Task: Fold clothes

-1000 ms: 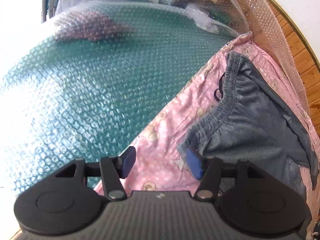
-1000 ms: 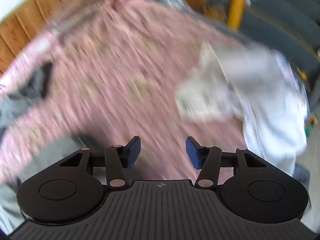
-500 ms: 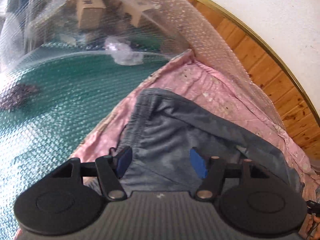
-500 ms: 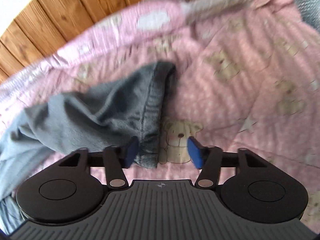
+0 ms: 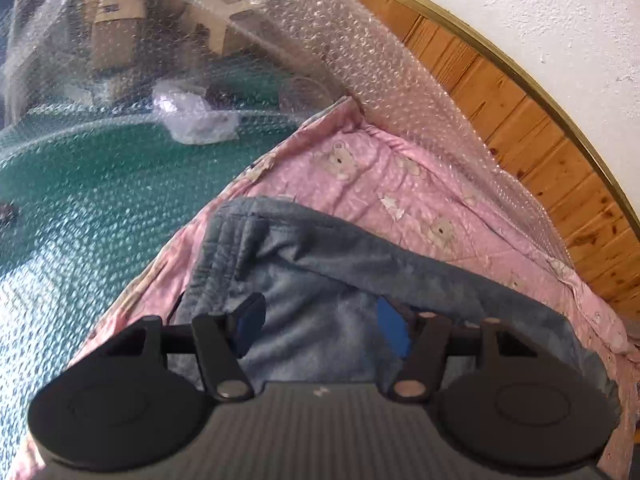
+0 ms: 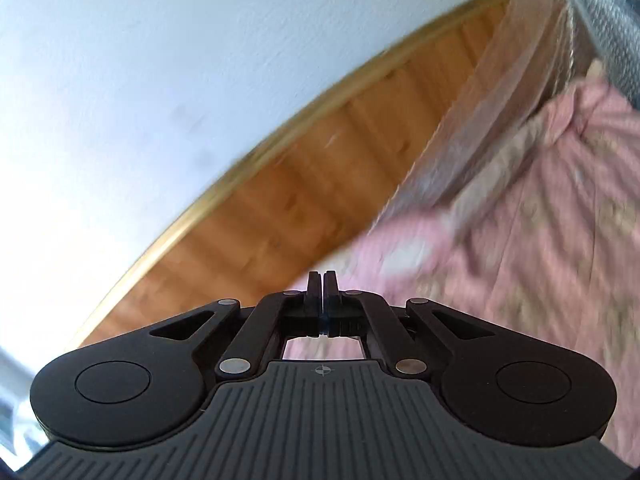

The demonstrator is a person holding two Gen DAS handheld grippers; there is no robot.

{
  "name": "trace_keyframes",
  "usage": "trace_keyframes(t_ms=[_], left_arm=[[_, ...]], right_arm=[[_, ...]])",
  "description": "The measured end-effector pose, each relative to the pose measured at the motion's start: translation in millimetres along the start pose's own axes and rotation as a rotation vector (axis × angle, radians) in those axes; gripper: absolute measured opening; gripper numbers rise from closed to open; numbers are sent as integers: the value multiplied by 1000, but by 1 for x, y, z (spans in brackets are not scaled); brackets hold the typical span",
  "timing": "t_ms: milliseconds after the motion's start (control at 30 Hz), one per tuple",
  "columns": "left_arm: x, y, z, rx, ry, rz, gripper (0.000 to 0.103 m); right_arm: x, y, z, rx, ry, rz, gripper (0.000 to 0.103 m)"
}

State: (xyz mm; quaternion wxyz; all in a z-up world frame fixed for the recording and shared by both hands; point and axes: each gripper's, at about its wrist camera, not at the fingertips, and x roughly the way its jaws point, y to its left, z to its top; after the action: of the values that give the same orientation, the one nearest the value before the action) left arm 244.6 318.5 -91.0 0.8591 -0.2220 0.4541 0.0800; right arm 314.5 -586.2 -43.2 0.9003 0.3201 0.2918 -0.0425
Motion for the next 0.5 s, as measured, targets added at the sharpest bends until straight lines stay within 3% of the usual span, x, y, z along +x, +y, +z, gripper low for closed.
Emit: trace_keyframes(t_ms=[67, 100, 167, 200, 233, 267, 467, 500], left_arm=[[14, -6, 10, 21, 1, -3, 62], [22, -9, 15, 47, 14, 12, 62], [25, -11, 18, 75, 9, 23, 62], [25, -10, 20, 88, 3, 21, 62], [24, -8, 19, 87, -5, 19, 63], [24, -4, 19, 78, -10, 18, 63], [36, 11, 7, -36, 34, 18, 63], [37, 8, 6, -42, 36, 12, 63]], right_arm=[[47, -5, 9, -50, 39, -163, 0], [67, -12, 7, -61, 107, -219, 7], [77, -26, -12, -24, 237, -180, 13], [74, -29, -24, -16, 278, -135, 35], [64, -29, -39, -39, 280, -143, 62], [56, -31, -55, -58, 286, -159, 67], [49, -59, -130, -83, 413, -187, 57], [51, -62, -137, -73, 427, -162, 47]])
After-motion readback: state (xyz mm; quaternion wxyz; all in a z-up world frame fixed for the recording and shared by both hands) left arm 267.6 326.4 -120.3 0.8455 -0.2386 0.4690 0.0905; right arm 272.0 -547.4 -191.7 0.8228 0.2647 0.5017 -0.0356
